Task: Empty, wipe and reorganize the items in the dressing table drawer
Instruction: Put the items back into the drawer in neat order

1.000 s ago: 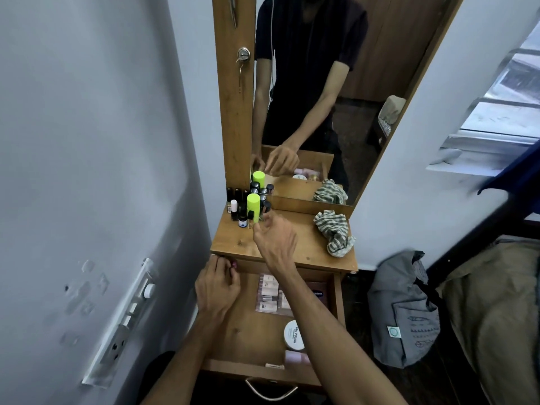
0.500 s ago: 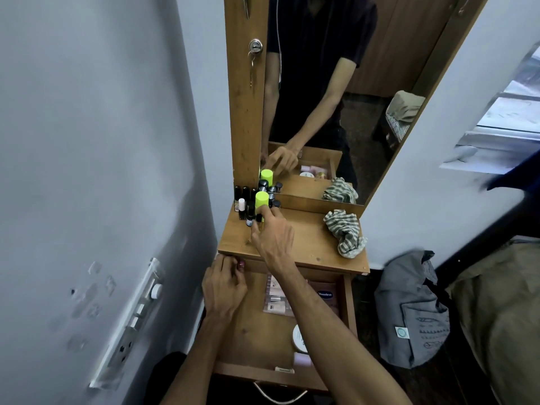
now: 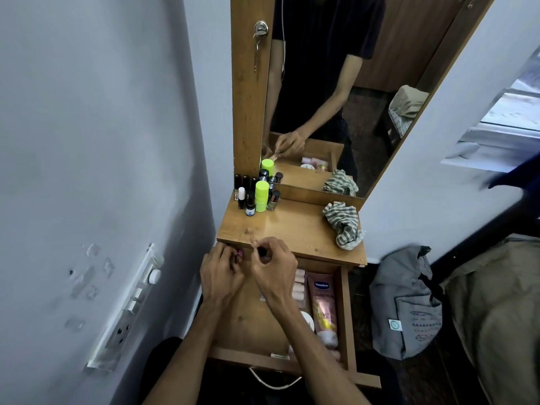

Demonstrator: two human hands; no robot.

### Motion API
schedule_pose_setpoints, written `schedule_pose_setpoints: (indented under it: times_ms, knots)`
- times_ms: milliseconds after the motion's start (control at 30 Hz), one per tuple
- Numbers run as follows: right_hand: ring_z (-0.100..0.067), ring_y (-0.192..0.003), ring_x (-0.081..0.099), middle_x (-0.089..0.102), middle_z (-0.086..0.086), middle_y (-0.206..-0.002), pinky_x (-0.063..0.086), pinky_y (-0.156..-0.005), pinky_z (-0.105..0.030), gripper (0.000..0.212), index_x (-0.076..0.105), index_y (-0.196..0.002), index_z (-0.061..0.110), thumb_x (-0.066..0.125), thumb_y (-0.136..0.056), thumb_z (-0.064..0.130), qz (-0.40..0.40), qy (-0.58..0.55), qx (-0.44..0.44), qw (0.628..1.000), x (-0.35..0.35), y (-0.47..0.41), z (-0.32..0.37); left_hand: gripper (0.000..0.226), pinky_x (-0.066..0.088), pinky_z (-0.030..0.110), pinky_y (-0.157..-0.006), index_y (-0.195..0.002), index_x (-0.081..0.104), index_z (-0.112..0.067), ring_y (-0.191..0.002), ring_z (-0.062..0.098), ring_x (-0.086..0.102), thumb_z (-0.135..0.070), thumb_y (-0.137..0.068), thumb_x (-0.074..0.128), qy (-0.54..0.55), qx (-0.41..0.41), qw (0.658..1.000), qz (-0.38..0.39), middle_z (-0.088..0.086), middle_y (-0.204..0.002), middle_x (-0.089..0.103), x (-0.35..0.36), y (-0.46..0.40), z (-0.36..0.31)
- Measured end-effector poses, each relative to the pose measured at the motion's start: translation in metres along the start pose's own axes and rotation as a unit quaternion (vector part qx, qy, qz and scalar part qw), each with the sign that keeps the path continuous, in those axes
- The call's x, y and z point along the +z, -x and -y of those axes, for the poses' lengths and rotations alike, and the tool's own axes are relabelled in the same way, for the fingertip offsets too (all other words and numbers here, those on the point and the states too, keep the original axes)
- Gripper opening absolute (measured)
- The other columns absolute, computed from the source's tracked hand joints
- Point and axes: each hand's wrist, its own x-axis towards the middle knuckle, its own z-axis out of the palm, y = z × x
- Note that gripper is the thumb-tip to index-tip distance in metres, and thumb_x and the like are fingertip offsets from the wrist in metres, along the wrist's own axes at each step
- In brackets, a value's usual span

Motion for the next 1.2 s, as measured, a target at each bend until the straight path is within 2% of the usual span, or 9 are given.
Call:
schedule_pose_setpoints:
  times_ms: [100, 300, 433, 533, 600, 933, 1000, 1100, 1200]
  knots:
    - [-0.003, -0.069, 0.062, 0.068, 0.011, -0.083, 0.054, -0.064, -0.023, 0.012, 0.070, -0.086, 0.023, 0.077, -0.079, 0.018, 0.004, -0.009, 0.041, 0.999, 0.008, 0.010, -0.004, 0.017, 0.045, 0.036, -0.071, -0.085, 0.063, -0.014, -0.083, 0.023, 0.056, -0.013, -0.068, 0.063, -0.007, -0.007, 1.000, 0.007, 0.003, -0.094, 0.062, 0.000, 0.000, -0.001]
    - [-0.003, -0.068, 0.061, 0.068, 0.010, -0.077, 0.046, -0.065, -0.013, 0.010, 0.073, -0.080, 0.025, 0.078, -0.074, 0.019, -0.010, -0.006, 0.106, 0.994, 0.019, 0.034, -0.005, 0.020, 0.047, 0.036, -0.071, -0.089, 0.065, -0.015, -0.084, 0.021, 0.056, -0.018, -0.070, 0.062, 0.003, -0.016, 1.000, 0.015, 0.001, -0.096, 0.062, -0.001, -0.002, -0.003]
    - [-0.004, -0.073, 0.062, 0.073, 0.007, -0.081, 0.038, -0.069, -0.001, 0.017, 0.075, -0.085, 0.023, 0.076, -0.071, 0.013, 0.019, 0.001, 0.151, 0.988, 0.024, 0.039, -0.017, 0.025, 0.050, 0.036, -0.073, -0.091, 0.066, -0.013, -0.087, 0.022, 0.057, -0.012, -0.066, 0.064, 0.000, -0.013, 1.000, 0.020, 0.002, -0.098, 0.061, -0.002, -0.001, -0.005]
    - [-0.012, -0.077, 0.069, 0.075, 0.005, -0.085, 0.053, -0.074, -0.021, 0.025, 0.074, -0.096, 0.023, 0.076, -0.072, 0.016, 0.045, 0.012, 0.195, 0.980, 0.030, 0.031, -0.022, 0.030, 0.051, 0.036, -0.075, -0.093, 0.068, -0.012, -0.089, 0.023, 0.058, -0.008, -0.063, 0.066, -0.001, -0.002, 1.000, 0.021, 0.002, -0.099, 0.061, -0.003, 0.001, -0.005]
    - [-0.013, -0.077, 0.070, 0.075, 0.005, -0.083, 0.057, -0.075, -0.028, 0.027, 0.073, -0.098, 0.022, 0.076, -0.072, 0.016, 0.047, 0.006, 0.209, 0.977, 0.035, 0.025, -0.023, 0.032, 0.051, 0.035, -0.076, -0.093, 0.068, -0.013, -0.090, 0.022, 0.058, -0.006, -0.062, 0.067, 0.000, 0.000, 1.000, 0.023, 0.002, -0.100, 0.061, -0.003, 0.002, -0.005]
    - [-0.009, -0.071, 0.065, 0.073, 0.004, -0.083, 0.057, -0.079, -0.031, 0.026, 0.071, -0.099, 0.011, 0.085, -0.077, 0.011, 0.022, -0.074, 0.263, 0.962, 0.063, 0.015, -0.024, 0.035, 0.052, 0.035, -0.080, -0.095, 0.071, -0.015, -0.095, 0.020, 0.058, -0.006, -0.062, 0.063, 0.011, 0.001, 0.999, 0.033, -0.001, -0.103, 0.061, -0.003, 0.001, -0.004]
    - [-0.012, -0.075, 0.069, 0.076, 0.004, -0.087, 0.058, -0.079, -0.034, 0.029, 0.070, -0.101, 0.014, 0.086, -0.076, 0.015, 0.021, -0.077, 0.259, 0.963, 0.067, 0.018, -0.027, 0.035, 0.053, 0.034, -0.081, -0.096, 0.071, -0.015, -0.095, 0.020, 0.058, -0.007, -0.063, 0.063, 0.010, -0.002, 0.999, 0.036, -0.001, -0.104, 0.061, -0.002, 0.001, -0.003]
    - [-0.013, -0.082, 0.069, 0.075, 0.004, -0.092, 0.055, -0.077, -0.028, 0.038, 0.068, -0.108, 0.020, 0.087, -0.077, 0.030, 0.027, -0.076, 0.243, 0.967, 0.069, 0.025, -0.028, 0.035, 0.052, 0.033, -0.082, -0.096, 0.071, -0.015, -0.095, 0.019, 0.058, -0.008, -0.063, 0.062, 0.009, -0.003, 0.999, 0.038, -0.001, -0.104, 0.061, -0.002, 0.001, -0.003]
    - [-0.015, -0.083, 0.067, 0.073, 0.003, -0.092, 0.048, -0.074, -0.025, 0.034, 0.067, -0.107, 0.017, 0.084, -0.080, 0.027, 0.033, -0.069, 0.241, 0.967, 0.067, 0.025, -0.026, 0.034, 0.052, 0.032, -0.081, -0.095, 0.070, -0.015, -0.094, 0.019, 0.058, -0.008, -0.063, 0.060, 0.009, -0.002, 0.999, 0.032, -0.002, -0.102, 0.061, -0.002, 0.001, -0.003]
